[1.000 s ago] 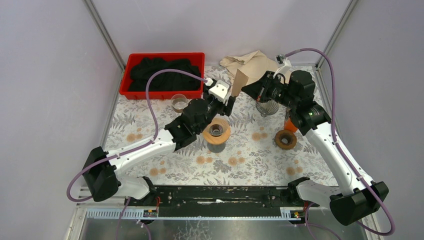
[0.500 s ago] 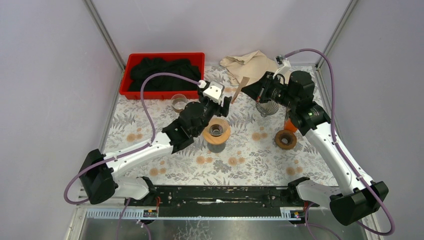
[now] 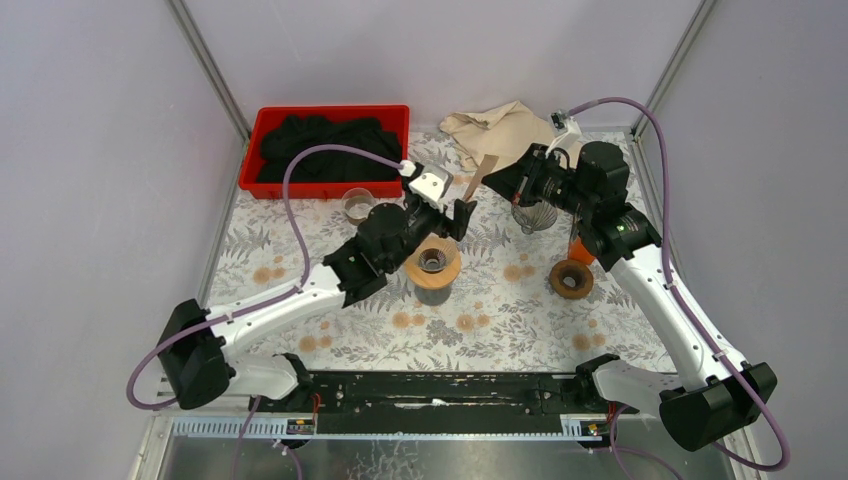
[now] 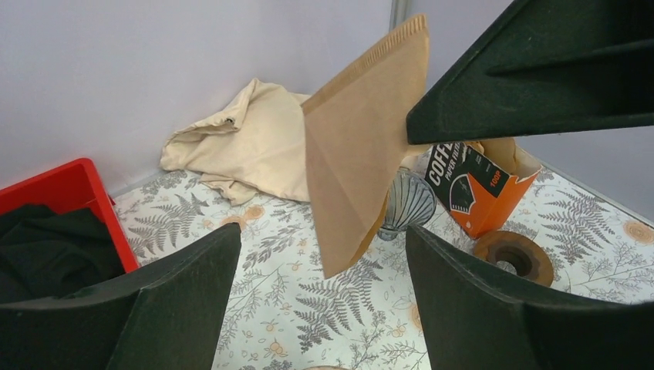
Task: Place the coffee filter in the dripper
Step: Place the coffee filter in the coffee dripper.
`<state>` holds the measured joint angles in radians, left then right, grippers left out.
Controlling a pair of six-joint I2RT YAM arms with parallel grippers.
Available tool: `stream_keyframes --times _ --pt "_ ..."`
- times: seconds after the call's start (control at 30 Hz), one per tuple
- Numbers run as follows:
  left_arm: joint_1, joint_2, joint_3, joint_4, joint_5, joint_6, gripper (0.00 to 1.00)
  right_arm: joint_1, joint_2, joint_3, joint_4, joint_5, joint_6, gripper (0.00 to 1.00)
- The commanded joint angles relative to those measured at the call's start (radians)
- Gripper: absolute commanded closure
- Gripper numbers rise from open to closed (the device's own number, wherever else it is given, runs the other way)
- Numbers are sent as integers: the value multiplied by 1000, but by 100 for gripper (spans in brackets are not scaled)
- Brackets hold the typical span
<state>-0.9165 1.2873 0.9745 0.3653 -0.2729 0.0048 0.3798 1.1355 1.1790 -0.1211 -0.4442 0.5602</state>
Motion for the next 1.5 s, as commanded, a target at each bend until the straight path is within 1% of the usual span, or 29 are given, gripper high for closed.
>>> stream_keyframes --times 0.0,0.13,0.37,0.43,0.67,0.7,0.77,0.8,0.83,0.9,1.0,1.07,1.27,1.47 --pt "-8 49 61 38 18 8 15 9 -20 10 51 -43 14 100" --pt "-8 76 86 43 35 13 20 9 -20 10 46 -52 11 100" --pt "-7 109 122 29 39 24 48 9 -15 15 45 -67 12 100" --pt "-7 109 125 29 43 24 59 9 -16 15 47 -66 11 100" --pt "-8 96 117 22 54 24 89 9 -6 21 55 -79 19 100" --pt "-7 92 114 22 52 24 92 8 -5 21 57 -79 21 99" --pt "-8 83 105 24 47 23 96 9 -7 21 62 -79 25 93" --pt "-8 78 99 25 43 18 97 8 -9 19 67 -79 27 90" --pt "-7 70 95 29 42 10 98 9 -13 16 74 -77 31 85" --pt "-7 55 80 38 30 -9 98 8 -20 10 86 -69 35 70" --pt "-7 23 52 53 -5 -40 99 9 -36 -2 103 -48 33 52" --pt "-5 0 30 66 -19 -66 99 8 -48 -17 117 -26 32 43" --pt "34 -84 -33 91 -13 -175 98 7 -70 -81 201 10 60 31" --pt "142 -165 -119 141 105 -399 98 7 -67 -194 403 -37 147 23"
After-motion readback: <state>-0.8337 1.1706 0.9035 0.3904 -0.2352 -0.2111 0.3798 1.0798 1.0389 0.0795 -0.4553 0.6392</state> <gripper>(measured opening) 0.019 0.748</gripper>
